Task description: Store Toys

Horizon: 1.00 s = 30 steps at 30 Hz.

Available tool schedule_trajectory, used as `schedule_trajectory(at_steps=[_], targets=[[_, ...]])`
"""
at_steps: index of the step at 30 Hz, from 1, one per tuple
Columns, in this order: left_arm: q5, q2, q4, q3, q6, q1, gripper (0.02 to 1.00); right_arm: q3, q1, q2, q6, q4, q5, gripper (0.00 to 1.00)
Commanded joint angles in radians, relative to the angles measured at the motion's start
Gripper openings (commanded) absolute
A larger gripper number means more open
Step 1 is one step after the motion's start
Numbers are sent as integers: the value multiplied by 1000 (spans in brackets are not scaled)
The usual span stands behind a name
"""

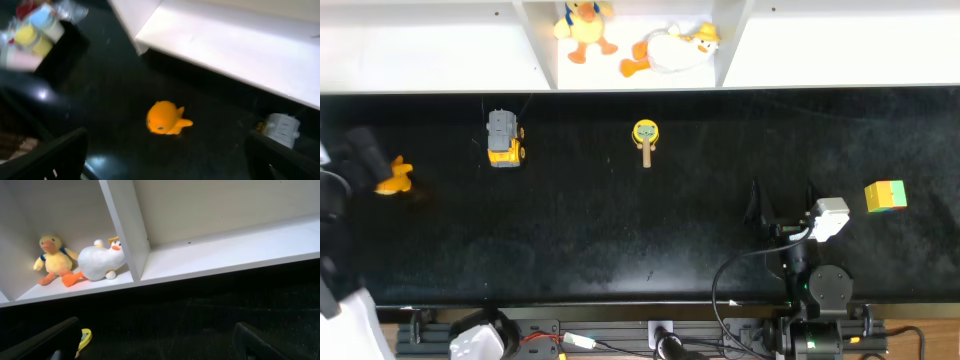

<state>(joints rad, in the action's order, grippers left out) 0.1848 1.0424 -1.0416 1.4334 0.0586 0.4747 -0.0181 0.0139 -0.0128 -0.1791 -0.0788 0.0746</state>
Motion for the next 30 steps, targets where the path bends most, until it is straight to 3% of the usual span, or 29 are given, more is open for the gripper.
schedule_trajectory(at_steps=[1,6,11,20,30], targets=[[-238,76,-2,19,130,142,993,13,5,8,3,6,3,993],[-294,164,26,-5,165,226,996,13,5,8,3,6,3,996],[-507,221,91,-51,287,293,993,13,5,8,3,6,3,993],[-593,235,196,-244,343,412,998,13,5,8,3,6,3,993],[-601,235,451,-480,413,436,998,13,5,8,3,6,3,993]])
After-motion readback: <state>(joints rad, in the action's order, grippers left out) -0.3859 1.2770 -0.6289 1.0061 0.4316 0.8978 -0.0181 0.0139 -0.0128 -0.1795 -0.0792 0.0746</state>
